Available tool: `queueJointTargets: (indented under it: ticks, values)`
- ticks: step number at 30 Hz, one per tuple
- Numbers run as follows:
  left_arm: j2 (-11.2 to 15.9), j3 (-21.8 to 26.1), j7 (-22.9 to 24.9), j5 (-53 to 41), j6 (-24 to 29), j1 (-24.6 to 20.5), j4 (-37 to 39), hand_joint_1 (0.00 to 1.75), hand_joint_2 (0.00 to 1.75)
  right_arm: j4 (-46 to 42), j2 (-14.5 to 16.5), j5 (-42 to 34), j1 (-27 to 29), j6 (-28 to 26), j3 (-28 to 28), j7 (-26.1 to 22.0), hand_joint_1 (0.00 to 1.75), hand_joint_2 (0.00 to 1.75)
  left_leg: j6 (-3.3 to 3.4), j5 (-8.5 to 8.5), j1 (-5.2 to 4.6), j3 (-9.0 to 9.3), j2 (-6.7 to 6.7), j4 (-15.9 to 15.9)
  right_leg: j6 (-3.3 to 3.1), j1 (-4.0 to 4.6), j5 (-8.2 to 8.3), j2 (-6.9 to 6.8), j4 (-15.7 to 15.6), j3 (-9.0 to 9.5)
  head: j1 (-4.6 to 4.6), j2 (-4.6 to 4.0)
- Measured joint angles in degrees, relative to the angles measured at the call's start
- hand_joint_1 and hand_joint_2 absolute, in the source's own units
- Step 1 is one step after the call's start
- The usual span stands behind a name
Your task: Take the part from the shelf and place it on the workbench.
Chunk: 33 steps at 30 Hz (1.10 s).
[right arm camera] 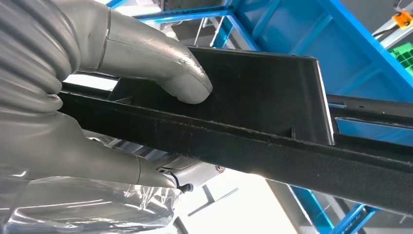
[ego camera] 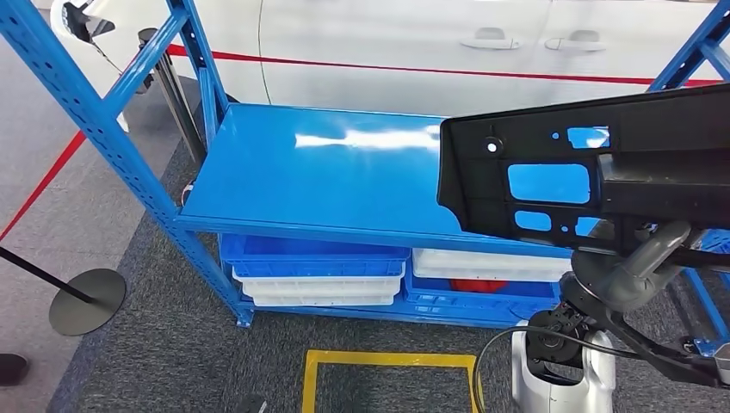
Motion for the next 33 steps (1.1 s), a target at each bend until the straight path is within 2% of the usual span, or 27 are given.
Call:
queueJointTargets:
  ticks: [1, 2, 4, 5, 6, 8, 9, 10, 12, 13, 14, 15, 16, 17, 18, 19, 20, 21, 23, 24, 25, 26, 28, 29, 30, 31, 33]
  values:
    - [0.02, 0.00, 0.00, 0.00, -0.03, 0.06, 0.00, 0.00, 1.75, -0.01, 0.07, 0.00, 0.16, 0.10, 0.00, -0.06, 1.75, 1.75, 0.00, 0.57, -0.20, -0.91, -0.01, 0.17, -0.35, 0.21, 1.48, 0.01, -1.24, 1.80, 0.00, 0.00]
    - [0.03, 0.00, 0.00, 0.00, -0.04, 0.08, 0.00, 0.00, 1.75, -0.05, 0.16, 0.00, 0.24, 0.18, 0.00, -0.12, 1.75, 1.75, -0.03, 1.09, -0.33, -1.68, -0.03, 0.38, -0.87, 0.51, 2.83, 0.03, -4.31, 4.54, -0.01, 0.00]
    - [-0.02, 0.00, -0.01, -0.01, -0.05, 0.05, -0.02, 0.00, 1.75, -0.37, 0.37, 0.01, 0.26, 0.29, 0.00, -0.20, 1.75, 1.75, -0.30, 1.97, -0.59, -2.72, -0.09, 0.77, -1.97, 1.13, 2.85, 0.01, -12.51, 10.59, -0.01, 0.00]
    - [-0.05, 0.00, -0.01, -0.01, -0.07, 0.03, -0.03, 0.00, 1.75, -0.57, 0.50, 0.01, 0.27, 0.33, -0.01, -0.25, 1.75, 1.75, -0.54, 2.44, -0.58, -2.93, -0.10, 0.82, -2.35, 1.41, 2.31, 0.01, -15.43, 12.47, -0.02, 0.00]
    - [-0.07, 0.00, -0.01, -0.02, -0.09, 0.04, -0.04, 0.00, 1.75, -0.75, 0.62, 0.02, 0.29, 0.37, -0.02, -0.30, 1.75, 1.75, -0.85, 2.95, -0.54, -3.06, -0.09, 0.73, -2.62, 1.60, 1.89, -0.01, -17.09, 13.31, -0.02, 0.00]
    - [-0.02, 0.00, 0.01, -0.02, -0.11, 0.09, -0.04, 0.00, 1.75, -0.95, 0.83, 0.04, 0.36, 0.42, -0.04, -0.34, 1.75, 1.75, -1.51, 3.69, -0.46, -3.32, -0.11, 0.42, -3.04, 1.49, 2.98, -0.12, -17.87, 12.81, -0.02, 0.00]
    - [0.02, 0.00, 0.01, -0.02, -0.12, 0.14, -0.04, 0.00, 1.75, -1.01, 0.98, 0.04, 0.38, 0.42, -0.05, -0.33, 1.75, 1.75, -1.86, 2.84, -0.44, -3.75, -0.15, 0.88, -3.38, 1.30, 3.74, -0.23, -18.11, 12.27, -0.02, 0.00]
    - [0.05, 0.00, 0.02, -0.02, -0.12, 0.18, -0.04, 0.00, 1.75, -1.06, 1.15, 0.04, 0.41, 0.41, -0.06, -0.32, 1.75, 1.75, -2.22, 0.79, -0.38, -4.39, -0.21, 2.37, -3.65, 1.06, 4.60, -0.34, -18.36, 11.56, -0.03, 0.00]
    - [0.10, 0.00, 0.02, -0.02, -0.13, 0.20, -0.04, 0.00, 1.75, -1.12, 1.48, 0.03, 0.50, 0.43, -0.09, -0.33, 1.75, 1.75, -2.98, -5.36, 0.10, -6.09, -0.23, 8.53, -3.97, 0.91, 6.17, -0.44, -18.43, 9.74, -0.04, 0.00]
    - [0.13, 0.00, 0.02, -0.01, -0.13, 0.20, -0.04, 0.00, 1.75, -1.14, 1.56, 0.03, 0.58, 0.45, -0.10, -0.33, 1.75, 1.75, -3.34, -7.59, 0.40, -6.74, -0.22, 12.34, -3.92, 0.88, 6.93, -0.46, -18.36, 8.75, -0.04, 0.00]
    - [0.16, 0.00, 0.02, -0.01, -0.13, 0.20, -0.04, 0.00, 1.75, -1.14, 1.61, 0.03, 0.64, 0.48, -0.10, -0.33, 1.75, 1.75, -3.64, -8.30, 0.66, -6.93, -0.21, 15.36, -3.82, 0.84, 7.66, -0.49, -18.25, 7.75, -0.04, 0.00]
    - [0.19, 0.00, 0.02, 0.01, -0.13, 0.21, -0.04, 0.00, 1.75, -1.14, 1.66, 0.04, 0.69, 0.52, -0.11, -0.32, 1.75, 1.75, -3.90, -7.59, 0.90, -6.38, -0.21, 16.95, -3.65, 0.78, 8.36, -0.51, -18.07, 6.69, -0.04, 0.00]
    - [0.21, 0.00, 0.02, 0.08, -0.13, 0.21, -0.04, 0.00, 1.75, -1.14, 1.70, 0.05, 0.74, 0.56, -0.11, -0.32, 1.75, 1.75, -4.09, -5.94, 1.11, -4.97, -0.20, 16.63, -3.44, 0.70, 9.01, -0.53, -17.86, 5.64, -0.04, 0.00]
    - [0.24, 0.01, 0.02, 0.20, -0.13, 0.19, -0.04, 0.00, 1.75, -1.14, 1.79, 0.10, 0.77, 0.59, -0.11, -0.30, 1.75, 1.75, -4.21, -4.34, 1.28, -2.47, -0.20, 14.22, -3.20, 0.61, 9.63, -0.54, -17.61, 4.64, -0.04, 0.00]
    - [0.26, 0.02, 0.01, 0.34, -0.13, 0.14, -0.04, 0.00, 1.75, -1.15, 1.90, 0.19, 0.78, 0.62, -0.11, -0.28, 1.75, 1.75, -4.22, -3.83, 1.37, 0.85, -0.21, 10.28, -2.91, 0.58, 10.20, -0.54, -17.32, 3.79, -0.04, 0.00]
    - [0.28, 0.03, 0.00, 0.48, -0.15, 0.05, -0.04, 0.00, 1.75, -1.18, 2.04, 0.31, 0.77, 0.64, -0.11, -0.26, 1.75, 1.75, -4.06, -4.38, 1.34, 4.25, -0.27, 5.57, -2.58, 0.57, 10.73, -0.55, -17.05, 3.13, -0.04, 0.00]
    - [0.31, 0.05, -0.01, 0.58, -0.16, -0.03, -0.04, 0.00, 1.75, -1.21, 2.17, 0.45, 0.75, 0.67, -0.12, -0.25, 1.75, 1.75, -3.78, -5.36, 1.22, 6.73, -0.32, 1.80, -2.21, 0.57, 11.26, -0.58, -16.95, 2.74, -0.04, 0.00]
    - [0.32, 0.06, -0.01, 0.62, -0.18, -0.09, -0.04, 0.00, 1.75, -1.22, 2.29, 0.59, 0.72, 0.73, -0.13, -0.23, 1.75, 1.75, -3.38, -6.31, 1.00, 8.07, -0.36, -0.59, -1.80, 0.57, 11.77, -0.62, -17.01, 2.56, -0.05, 0.00]
    - [0.34, 0.07, 0.01, 0.60, -0.15, -0.05, -0.04, 0.00, 1.75, -1.16, 2.48, 0.77, 0.69, 0.91, -0.22, -0.22, 1.75, 1.75, -2.33, -6.01, 0.79, 7.93, -0.31, -1.69, -0.92, 0.33, 12.66, -0.63, -17.37, 2.45, -0.04, 0.00]
    - [0.33, 0.07, 0.03, 0.51, -0.11, -0.03, -0.04, 0.00, 1.75, -1.12, 2.54, 0.81, 0.68, 1.05, -0.42, -0.21, 1.75, 1.75, -1.79, -5.43, 0.79, 7.60, -0.22, -1.83, -0.59, 0.19, 12.28, -0.54, -16.98, 2.16, -0.03, 0.00]
    - [0.32, 0.07, 0.06, 0.42, -0.02, -0.05, -0.04, 0.00, 1.75, -1.10, 2.57, 0.81, 0.69, 1.19, -0.73, -0.20, 1.75, 1.75, -1.31, -4.77, 0.85, 7.16, -0.12, -1.99, -0.35, 0.07, 10.93, -0.43, -15.53, 1.50, -0.03, 0.00]
    - [0.31, 0.07, 0.11, 0.29, 0.06, -0.11, -0.04, 0.00, 1.75, -1.09, 2.58, 0.81, 0.73, 1.34, -1.11, -0.19, 1.75, 1.75, -0.96, -4.10, 0.90, 6.61, -0.01, -2.09, -0.20, 0.00, 8.72, -0.29, -12.80, 0.41, -0.03, 0.00]
    - [0.26, 0.06, 0.33, -0.01, 0.17, -0.21, -0.04, 0.00, 1.75, -1.09, 2.63, 0.88, 0.85, 1.69, -1.95, 0.02, 1.75, 1.75, -0.64, -3.01, 0.73, 5.33, 0.07, -1.99, 0.05, 0.03, 3.55, -0.12, -4.92, -2.24, -0.03, 0.00]
    - [0.23, 0.05, 0.48, -0.15, 0.19, -0.21, -0.04, 0.00, 1.75, -1.09, 2.69, 0.95, 0.94, 1.86, -2.36, 0.21, 1.75, 1.75, -0.62, -2.52, 0.62, 4.68, 0.09, -1.90, 0.14, 0.05, 2.05, -0.07, -1.95, -2.88, -0.03, 0.00]
    - [0.20, 0.03, 0.63, -0.26, 0.19, -0.22, -0.04, 0.00, 1.75, -1.09, 2.75, 1.04, 1.01, 2.04, -2.75, 0.43, 1.75, 1.75, -0.66, -2.10, 0.54, 4.04, 0.10, -1.75, 0.15, 0.07, 1.60, -0.05, -0.92, -2.45, -0.03, 0.00]
    - [0.18, 0.02, 0.73, -0.36, 0.16, -0.23, -0.04, 0.00, 1.75, -1.09, 2.82, 1.15, 1.06, 2.23, -3.08, 0.63, 1.75, 1.75, -0.74, -1.79, 0.48, 3.46, 0.11, -1.54, 0.06, 0.10, 2.15, -0.05, -2.28, -0.78, -0.04, 0.00]
    - [0.11, -0.02, 0.80, -0.54, 0.05, -0.33, -0.04, 0.00, 1.75, -1.10, 2.99, 1.45, 1.07, 2.60, -3.55, 0.90, 1.75, 1.75, -0.96, -1.47, 0.42, 2.62, 0.09, -0.97, -0.42, 0.20, 4.25, -0.04, -10.05, 4.95, -0.04, 0.00]
